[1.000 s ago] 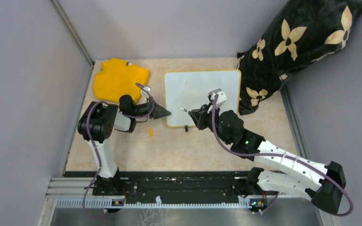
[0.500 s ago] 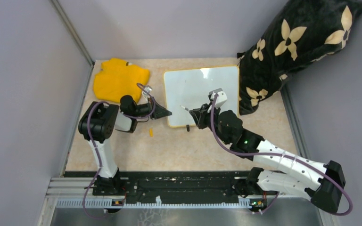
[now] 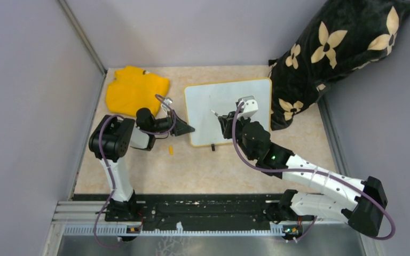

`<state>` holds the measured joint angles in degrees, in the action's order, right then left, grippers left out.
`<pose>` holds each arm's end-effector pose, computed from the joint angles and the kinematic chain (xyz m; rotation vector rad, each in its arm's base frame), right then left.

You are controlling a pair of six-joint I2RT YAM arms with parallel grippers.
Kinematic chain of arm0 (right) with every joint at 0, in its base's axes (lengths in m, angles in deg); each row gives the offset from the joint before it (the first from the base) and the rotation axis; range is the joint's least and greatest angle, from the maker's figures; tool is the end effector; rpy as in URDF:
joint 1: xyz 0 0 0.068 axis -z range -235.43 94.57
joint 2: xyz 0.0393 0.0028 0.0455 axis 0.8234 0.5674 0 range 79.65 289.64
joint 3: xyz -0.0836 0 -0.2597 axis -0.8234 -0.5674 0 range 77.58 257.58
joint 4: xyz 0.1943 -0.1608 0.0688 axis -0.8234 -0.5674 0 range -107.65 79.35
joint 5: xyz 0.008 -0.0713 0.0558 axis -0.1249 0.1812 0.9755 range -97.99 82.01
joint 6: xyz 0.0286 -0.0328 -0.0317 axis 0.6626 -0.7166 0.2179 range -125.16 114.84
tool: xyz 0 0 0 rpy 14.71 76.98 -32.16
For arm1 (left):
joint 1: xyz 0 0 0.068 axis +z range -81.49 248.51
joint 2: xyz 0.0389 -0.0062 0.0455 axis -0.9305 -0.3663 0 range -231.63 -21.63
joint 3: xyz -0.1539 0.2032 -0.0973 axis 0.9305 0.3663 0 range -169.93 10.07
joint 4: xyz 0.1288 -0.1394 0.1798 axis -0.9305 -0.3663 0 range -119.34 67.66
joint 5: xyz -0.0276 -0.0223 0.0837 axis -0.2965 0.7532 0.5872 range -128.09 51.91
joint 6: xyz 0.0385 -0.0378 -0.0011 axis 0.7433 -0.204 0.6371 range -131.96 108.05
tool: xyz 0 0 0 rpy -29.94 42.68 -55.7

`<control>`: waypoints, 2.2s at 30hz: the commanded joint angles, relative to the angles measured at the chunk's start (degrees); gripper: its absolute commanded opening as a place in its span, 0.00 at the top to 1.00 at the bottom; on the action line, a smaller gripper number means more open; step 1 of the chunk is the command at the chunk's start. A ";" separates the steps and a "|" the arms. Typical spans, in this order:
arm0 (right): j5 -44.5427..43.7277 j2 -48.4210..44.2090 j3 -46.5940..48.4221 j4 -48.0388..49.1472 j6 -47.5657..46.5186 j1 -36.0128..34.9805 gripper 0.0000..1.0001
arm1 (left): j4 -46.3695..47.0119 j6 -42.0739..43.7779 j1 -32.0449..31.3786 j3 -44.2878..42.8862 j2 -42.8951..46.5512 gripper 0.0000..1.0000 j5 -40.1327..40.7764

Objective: Write a sentence on the whiteboard

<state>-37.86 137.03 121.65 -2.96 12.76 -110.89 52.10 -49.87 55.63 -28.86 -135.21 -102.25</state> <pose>0.1474 0.1829 0.3276 -0.1521 1.6770 0.5362 0.3223 -0.1065 0.1348 0.6027 1.7046 -1.5237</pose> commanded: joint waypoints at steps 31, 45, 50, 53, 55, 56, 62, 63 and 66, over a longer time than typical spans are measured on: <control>-5.42 2.00 0.81 7.22 -4.31 -1.23 1.00 | -3.85 3.75 -1.35 0.35 1.12 1.00 -3.43; -5.68 11.29 5.67 13.81 -5.30 -0.88 1.00 | -5.11 4.95 -1.35 0.18 1.52 1.00 -3.12; -5.96 12.51 6.35 14.15 -4.23 0.08 1.00 | -5.48 5.04 -1.35 0.02 1.97 1.00 -3.08; -5.95 13.08 6.82 14.25 -4.22 0.52 1.00 | -5.56 5.04 -1.35 -0.01 1.91 1.00 -2.99; -5.88 13.63 7.22 13.96 -4.20 0.68 1.00 | -5.57 5.04 -1.35 -0.01 1.87 1.00 -2.99; -5.89 13.85 7.31 13.90 -4.20 0.78 1.00 | -5.60 5.04 -1.35 -0.08 1.87 1.00 -2.99; -6.10 15.19 7.84 14.17 -4.05 1.42 1.00 | -5.57 5.04 -1.35 -0.07 2.05 1.00 -2.94; -6.28 15.44 8.05 13.92 -4.03 1.49 1.00 | -5.61 5.04 -1.35 -0.07 2.05 1.00 -2.95; -6.25 16.05 8.31 13.99 -3.80 1.91 1.00 | -5.70 5.13 -1.35 -0.09 2.20 1.00 -2.94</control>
<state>-43.30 152.20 126.77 8.47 8.14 -109.71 49.19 -45.08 54.99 -28.65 -133.79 -103.94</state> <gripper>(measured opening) 0.133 0.133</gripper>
